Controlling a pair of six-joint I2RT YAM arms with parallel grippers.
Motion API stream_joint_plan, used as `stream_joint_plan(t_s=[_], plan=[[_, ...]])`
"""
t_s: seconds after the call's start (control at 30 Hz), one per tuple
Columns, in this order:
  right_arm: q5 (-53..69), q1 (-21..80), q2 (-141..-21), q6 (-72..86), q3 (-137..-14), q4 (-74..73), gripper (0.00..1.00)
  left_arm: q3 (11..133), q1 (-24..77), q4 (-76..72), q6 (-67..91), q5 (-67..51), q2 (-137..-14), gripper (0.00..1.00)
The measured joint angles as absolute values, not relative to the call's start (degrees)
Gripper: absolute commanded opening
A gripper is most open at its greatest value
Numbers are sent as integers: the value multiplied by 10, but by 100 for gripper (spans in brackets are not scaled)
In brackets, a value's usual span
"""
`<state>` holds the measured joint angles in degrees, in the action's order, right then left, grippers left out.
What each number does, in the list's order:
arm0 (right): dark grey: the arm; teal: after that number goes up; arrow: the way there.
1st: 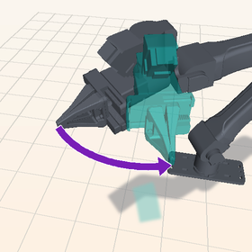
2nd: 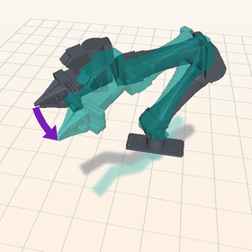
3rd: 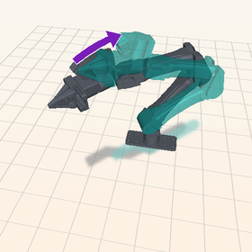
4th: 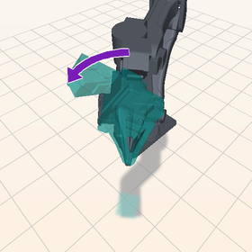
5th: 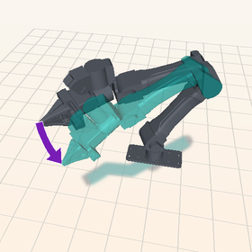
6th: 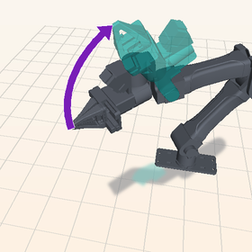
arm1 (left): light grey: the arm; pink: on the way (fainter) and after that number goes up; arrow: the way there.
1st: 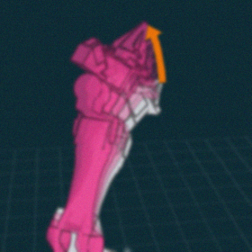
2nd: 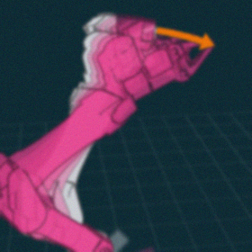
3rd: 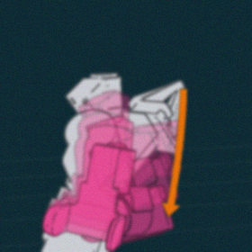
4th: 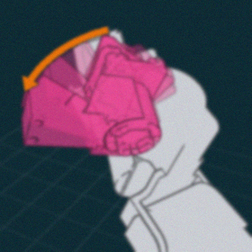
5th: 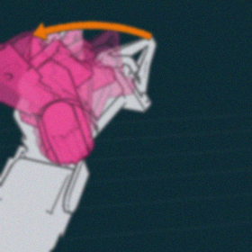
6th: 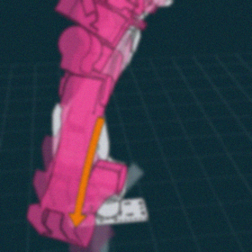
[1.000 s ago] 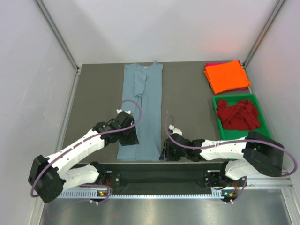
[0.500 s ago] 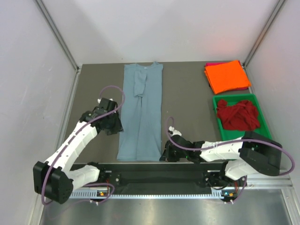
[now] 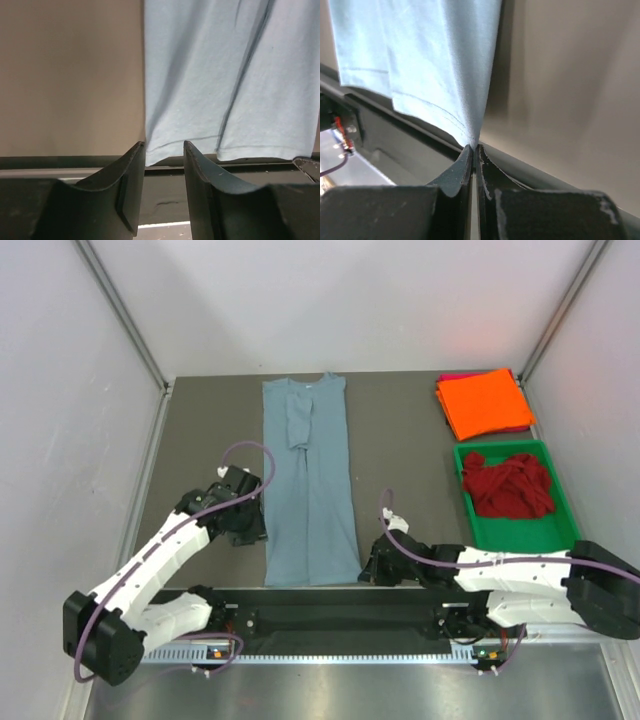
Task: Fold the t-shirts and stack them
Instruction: Fold the tshirt
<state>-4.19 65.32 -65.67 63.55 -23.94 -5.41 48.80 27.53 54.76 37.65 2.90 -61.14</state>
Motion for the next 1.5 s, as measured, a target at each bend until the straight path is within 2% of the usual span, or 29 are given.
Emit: stream_joint_plan(t_s=[0.33,0.57,0.87,1.07,1.13,1.2,1.23,1.27,1.5], plan=[[-61,655,-613,644,-210,-105,0,352,376,528,496,30,-567,40],[-63,659,-610,644,-210,-103,0,260,381,487,576,-7,-468,40],[-66,668,-608,646,-209,-94,0,186,381,433,644,-51,-409,38],[-71,670,-600,648,-199,-91,0,177,381,420,665,-53,-395,31],[-71,670,-600,648,-199,-90,0,172,381,413,669,-54,-395,24],[-71,670,-600,648,-199,-90,0,171,381,409,672,-57,-395,16],[-71,670,-600,648,-199,-90,0,171,381,405,674,-58,-395,3],[-72,671,-599,648,-199,-90,0,171,380,402,677,-62,-395,0],[-96,674,-612,614,-252,-151,0,187,380,387,669,-67,-422,0]])
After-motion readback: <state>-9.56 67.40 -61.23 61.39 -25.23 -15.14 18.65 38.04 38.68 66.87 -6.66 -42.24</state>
